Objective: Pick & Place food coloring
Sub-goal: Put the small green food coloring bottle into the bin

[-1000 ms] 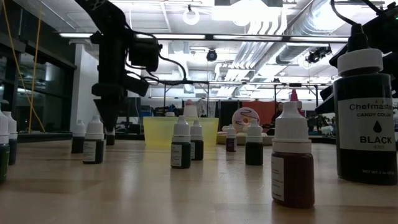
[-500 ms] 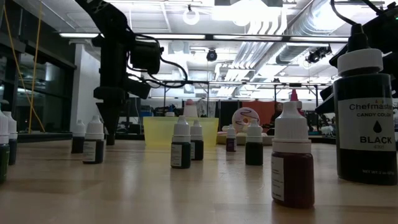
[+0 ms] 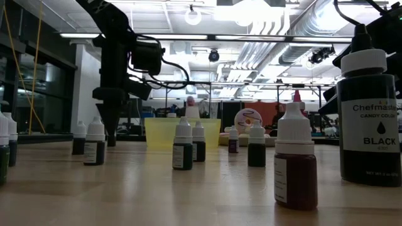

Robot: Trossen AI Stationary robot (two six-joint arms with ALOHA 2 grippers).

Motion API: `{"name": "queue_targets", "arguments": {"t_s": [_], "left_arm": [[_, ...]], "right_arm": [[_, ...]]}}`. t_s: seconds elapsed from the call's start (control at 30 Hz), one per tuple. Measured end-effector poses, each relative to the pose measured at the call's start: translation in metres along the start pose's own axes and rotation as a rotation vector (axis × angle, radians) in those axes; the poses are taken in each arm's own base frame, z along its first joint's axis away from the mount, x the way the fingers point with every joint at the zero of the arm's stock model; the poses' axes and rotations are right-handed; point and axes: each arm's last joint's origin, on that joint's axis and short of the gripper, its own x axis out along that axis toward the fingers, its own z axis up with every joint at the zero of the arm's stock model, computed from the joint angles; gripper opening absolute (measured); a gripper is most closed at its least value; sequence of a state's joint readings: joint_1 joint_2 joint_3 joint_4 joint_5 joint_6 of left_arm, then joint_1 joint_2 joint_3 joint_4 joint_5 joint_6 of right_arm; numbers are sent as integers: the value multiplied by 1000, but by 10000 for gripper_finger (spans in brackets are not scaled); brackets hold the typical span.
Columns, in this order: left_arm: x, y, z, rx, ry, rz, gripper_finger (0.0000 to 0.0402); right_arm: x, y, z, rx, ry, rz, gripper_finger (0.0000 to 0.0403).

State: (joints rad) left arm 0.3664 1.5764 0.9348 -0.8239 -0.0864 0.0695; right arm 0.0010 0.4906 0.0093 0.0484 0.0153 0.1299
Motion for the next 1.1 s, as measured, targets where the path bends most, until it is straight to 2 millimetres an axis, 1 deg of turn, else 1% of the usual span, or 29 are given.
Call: {"name": "queue_targets", "arguments": {"t_s": [0.13, 0.4, 0.57, 0.63, 0.73, 0.83, 0.97, 1.1], "left_arm": [[0, 0, 0, 5, 2, 0, 109], [-1, 0, -1, 6, 5, -1, 56], [-2, 0, -1, 6, 6, -3, 51], [-6, 0, -3, 6, 4, -14, 51], [-14, -1, -5, 2, -33, -49, 51], [-27, -1, -9, 2, -51, -80, 50], [-51, 0, -11, 13, -82, -124, 50], [-79, -1, -16, 92, -153, -229, 50]], "right_arm": [[0, 0, 0, 0, 0, 0, 0], [0, 0, 0, 0, 0, 0, 0], [0, 0, 0, 0, 0, 0, 0], [0, 0, 0, 0, 0, 0, 0], [0, 0, 0, 0, 0, 0, 0], [0, 0, 0, 0, 0, 0, 0], [0, 0, 0, 0, 1, 0, 0], [0, 0, 0, 0, 0, 0, 0]]}}
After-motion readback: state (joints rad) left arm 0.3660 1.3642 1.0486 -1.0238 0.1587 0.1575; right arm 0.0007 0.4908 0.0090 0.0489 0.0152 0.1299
